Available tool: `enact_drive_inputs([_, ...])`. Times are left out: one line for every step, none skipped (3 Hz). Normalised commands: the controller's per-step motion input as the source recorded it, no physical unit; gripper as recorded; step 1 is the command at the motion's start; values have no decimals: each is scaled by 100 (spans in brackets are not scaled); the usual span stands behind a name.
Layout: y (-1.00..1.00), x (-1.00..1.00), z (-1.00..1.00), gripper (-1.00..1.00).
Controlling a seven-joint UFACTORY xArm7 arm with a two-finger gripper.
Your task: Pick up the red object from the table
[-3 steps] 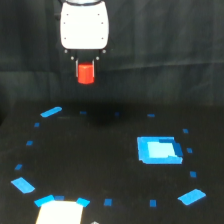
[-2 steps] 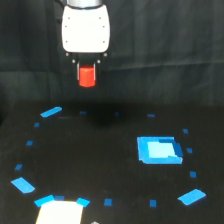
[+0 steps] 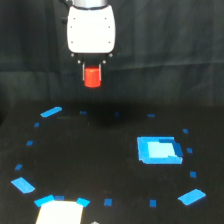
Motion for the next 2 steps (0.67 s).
enact_drive_inputs([0,-16,28,-91])
enact_drive_inputs([-21,-1,40,-100])
